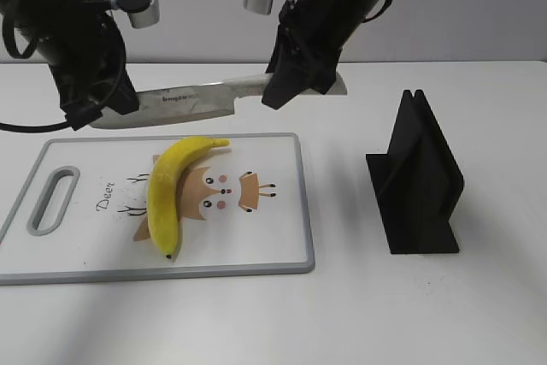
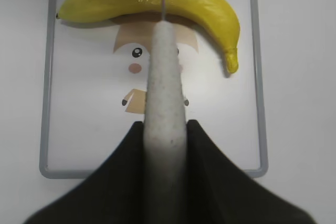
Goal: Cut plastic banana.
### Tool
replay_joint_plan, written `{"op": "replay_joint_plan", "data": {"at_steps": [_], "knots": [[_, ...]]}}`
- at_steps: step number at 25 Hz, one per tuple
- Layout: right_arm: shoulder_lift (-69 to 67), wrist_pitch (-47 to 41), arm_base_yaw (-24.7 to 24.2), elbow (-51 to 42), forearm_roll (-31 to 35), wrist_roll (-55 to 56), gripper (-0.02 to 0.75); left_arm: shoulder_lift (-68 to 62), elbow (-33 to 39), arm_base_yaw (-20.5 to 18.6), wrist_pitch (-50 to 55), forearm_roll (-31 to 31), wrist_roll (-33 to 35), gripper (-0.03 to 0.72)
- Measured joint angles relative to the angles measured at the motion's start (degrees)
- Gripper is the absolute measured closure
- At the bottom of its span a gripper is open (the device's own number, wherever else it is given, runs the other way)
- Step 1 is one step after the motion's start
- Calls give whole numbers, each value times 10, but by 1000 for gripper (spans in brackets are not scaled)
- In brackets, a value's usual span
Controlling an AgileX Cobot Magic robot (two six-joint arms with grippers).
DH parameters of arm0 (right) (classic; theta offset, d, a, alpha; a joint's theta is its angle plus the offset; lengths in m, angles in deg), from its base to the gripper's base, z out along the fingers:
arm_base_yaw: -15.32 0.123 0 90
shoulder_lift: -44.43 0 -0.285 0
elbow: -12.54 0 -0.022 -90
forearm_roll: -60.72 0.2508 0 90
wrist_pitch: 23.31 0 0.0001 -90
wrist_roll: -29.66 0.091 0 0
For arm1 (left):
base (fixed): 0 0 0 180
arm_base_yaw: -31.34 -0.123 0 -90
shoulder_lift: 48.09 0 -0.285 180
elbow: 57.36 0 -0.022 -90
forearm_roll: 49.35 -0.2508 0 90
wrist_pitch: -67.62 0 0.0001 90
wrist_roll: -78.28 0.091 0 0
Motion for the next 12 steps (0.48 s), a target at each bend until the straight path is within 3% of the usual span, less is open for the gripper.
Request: {"op": "replay_joint_plan", "data": {"at_steps": [6, 12], "knots": [[-53, 0, 3, 0, -8, 9, 556, -30, 87, 0, -102, 2, -2, 675], [-106, 36, 39, 6, -103, 74, 545, -48, 157, 3, -230, 10, 5, 668]]}}
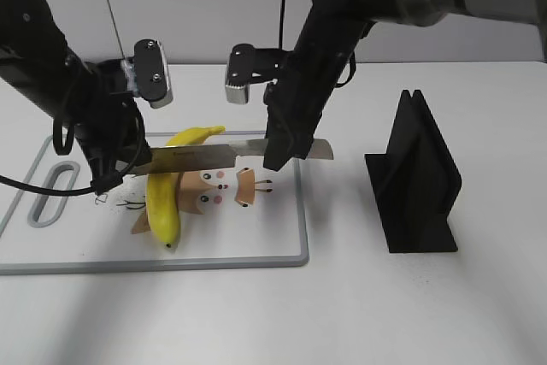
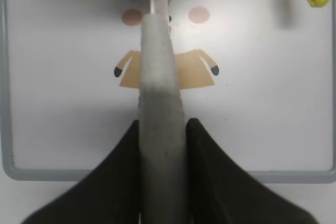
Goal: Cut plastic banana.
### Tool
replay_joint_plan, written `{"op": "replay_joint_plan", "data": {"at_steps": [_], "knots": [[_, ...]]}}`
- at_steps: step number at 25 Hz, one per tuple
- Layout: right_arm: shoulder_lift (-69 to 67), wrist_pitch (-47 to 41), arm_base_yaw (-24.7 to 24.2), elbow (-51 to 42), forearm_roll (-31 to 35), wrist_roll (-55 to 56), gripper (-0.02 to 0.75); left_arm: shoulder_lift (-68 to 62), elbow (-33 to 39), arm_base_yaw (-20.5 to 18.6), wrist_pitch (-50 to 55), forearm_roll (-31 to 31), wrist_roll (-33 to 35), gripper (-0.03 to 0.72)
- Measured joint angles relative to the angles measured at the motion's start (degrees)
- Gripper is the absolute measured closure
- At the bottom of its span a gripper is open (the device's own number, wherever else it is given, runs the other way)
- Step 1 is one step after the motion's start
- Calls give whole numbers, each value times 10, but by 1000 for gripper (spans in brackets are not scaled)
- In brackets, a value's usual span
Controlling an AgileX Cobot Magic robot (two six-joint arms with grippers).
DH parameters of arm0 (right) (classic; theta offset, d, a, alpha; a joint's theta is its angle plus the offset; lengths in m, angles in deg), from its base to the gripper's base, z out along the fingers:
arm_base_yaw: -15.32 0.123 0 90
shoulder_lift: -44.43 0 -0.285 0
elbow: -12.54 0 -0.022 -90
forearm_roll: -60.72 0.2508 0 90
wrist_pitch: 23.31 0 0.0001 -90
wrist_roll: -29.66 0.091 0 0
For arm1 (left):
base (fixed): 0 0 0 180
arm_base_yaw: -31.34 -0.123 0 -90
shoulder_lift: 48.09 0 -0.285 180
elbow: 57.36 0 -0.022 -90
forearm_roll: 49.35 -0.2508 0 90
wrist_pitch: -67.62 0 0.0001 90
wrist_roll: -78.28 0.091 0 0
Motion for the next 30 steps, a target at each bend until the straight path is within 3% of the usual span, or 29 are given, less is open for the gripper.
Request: {"op": "replay_joint_plan", "data": {"at_steps": [14, 21, 30], "knots": [[-19, 15, 16, 5, -40, 18, 533, -7, -5, 3, -13, 1, 5, 664], [45, -5, 23, 8, -41, 18, 543, 67, -1, -1, 46, -11, -6, 679], [134, -20, 23, 11, -50, 49, 540, 163, -1, 0, 39, -6, -4, 654]]}}
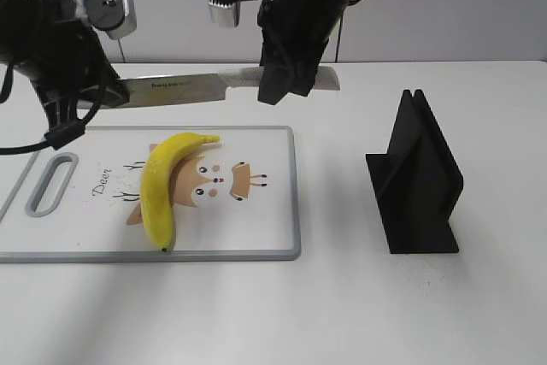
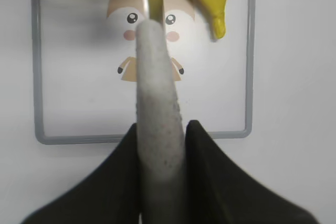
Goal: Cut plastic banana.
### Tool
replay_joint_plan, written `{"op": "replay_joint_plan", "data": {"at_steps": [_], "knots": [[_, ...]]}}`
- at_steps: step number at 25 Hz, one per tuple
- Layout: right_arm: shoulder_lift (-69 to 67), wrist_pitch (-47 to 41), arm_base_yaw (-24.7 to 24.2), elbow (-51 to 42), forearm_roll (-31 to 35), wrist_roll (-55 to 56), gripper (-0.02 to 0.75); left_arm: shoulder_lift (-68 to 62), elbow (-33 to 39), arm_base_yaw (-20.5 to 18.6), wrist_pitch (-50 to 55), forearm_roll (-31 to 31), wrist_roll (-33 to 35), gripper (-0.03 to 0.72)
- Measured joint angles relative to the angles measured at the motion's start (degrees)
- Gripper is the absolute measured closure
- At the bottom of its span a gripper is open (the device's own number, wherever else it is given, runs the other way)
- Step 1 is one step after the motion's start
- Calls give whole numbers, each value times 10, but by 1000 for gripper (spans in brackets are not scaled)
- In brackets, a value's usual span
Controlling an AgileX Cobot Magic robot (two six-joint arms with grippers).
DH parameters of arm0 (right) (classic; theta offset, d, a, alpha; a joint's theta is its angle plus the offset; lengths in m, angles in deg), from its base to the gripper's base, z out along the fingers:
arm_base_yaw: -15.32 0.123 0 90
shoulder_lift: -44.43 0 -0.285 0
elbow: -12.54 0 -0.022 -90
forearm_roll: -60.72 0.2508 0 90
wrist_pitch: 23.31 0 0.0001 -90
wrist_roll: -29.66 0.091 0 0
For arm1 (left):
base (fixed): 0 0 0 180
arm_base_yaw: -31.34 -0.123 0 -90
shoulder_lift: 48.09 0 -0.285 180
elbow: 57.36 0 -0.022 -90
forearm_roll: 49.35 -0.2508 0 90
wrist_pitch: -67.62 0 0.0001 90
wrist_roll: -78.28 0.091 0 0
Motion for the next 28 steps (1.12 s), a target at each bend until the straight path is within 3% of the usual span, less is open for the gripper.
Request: {"op": "replay_joint_plan", "data": {"at_steps": [3, 4, 7, 9, 12, 15, 21, 28], "knots": [[19, -22, 1, 0, -1, 42, 536, 20, 0, 0, -3, 22, 1, 526], [23, -33, 1, 0, 1, 53, 541, 26, 0, -1, -7, 34, -1, 459], [31, -49, 0, 0, -1, 75, 560, 44, 0, -1, -11, 57, -7, 145], [34, -50, -1, 1, -11, 89, 560, 55, 2, -1, -15, 66, -9, 53], [42, -50, -2, 1, -18, 113, 560, 73, 3, -1, -25, 68, -22, 28], [59, -51, -2, 1, -24, 154, 560, 98, 3, -6, -41, 68, -81, 23], [108, -52, -2, 1, -69, 305, 560, 153, 3, -35, -27, 24, -271, 30], [186, -54, -3, -38, -138, 488, 560, 207, 3, -36, 35, -105, -484, 54]]}}
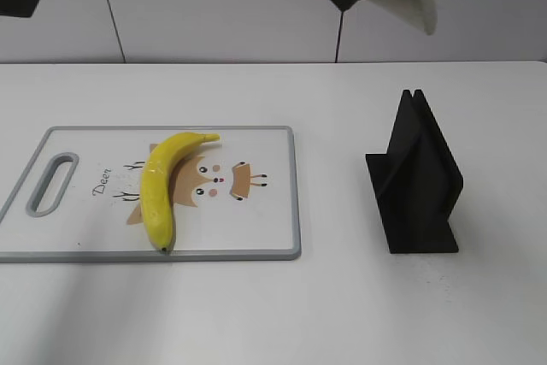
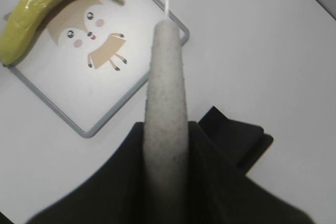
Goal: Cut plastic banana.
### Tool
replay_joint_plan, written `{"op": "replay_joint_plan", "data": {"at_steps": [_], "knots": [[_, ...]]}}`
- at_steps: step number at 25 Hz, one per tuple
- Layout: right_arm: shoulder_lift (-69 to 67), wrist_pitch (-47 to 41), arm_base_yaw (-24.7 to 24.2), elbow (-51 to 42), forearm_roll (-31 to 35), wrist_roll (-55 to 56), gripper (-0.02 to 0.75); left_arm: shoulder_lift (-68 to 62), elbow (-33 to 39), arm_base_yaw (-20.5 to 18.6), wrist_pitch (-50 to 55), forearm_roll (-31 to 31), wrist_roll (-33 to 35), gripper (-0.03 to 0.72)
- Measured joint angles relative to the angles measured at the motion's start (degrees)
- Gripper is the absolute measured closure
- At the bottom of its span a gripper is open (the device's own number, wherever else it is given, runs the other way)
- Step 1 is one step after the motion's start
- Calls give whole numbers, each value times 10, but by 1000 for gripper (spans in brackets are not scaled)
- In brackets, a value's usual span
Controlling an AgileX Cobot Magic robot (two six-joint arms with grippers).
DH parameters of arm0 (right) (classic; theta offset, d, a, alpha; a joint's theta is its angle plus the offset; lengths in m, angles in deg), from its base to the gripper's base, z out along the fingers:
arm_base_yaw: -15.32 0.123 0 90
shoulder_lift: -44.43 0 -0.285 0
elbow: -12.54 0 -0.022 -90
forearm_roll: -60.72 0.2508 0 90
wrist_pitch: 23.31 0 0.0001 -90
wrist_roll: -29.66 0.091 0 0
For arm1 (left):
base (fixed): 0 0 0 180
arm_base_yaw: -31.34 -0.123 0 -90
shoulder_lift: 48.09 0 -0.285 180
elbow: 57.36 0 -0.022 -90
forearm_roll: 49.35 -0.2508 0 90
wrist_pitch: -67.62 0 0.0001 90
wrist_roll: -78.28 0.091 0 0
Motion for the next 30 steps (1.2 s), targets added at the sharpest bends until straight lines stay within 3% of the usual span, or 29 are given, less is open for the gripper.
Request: {"op": "replay_joint_plan", "data": {"at_steps": [12, 19, 30], "knots": [[166, 35, -5, -224, -88, 254, 560, 61, 21, 0, 183, -65, -171, 91], [210, 77, -5, -346, -103, 340, 560, 177, 126, 0, 185, -73, -189, 95], [214, 123, -5, -432, -120, 420, 561, 436, 254, 0, 188, -73, -214, 97]]}}
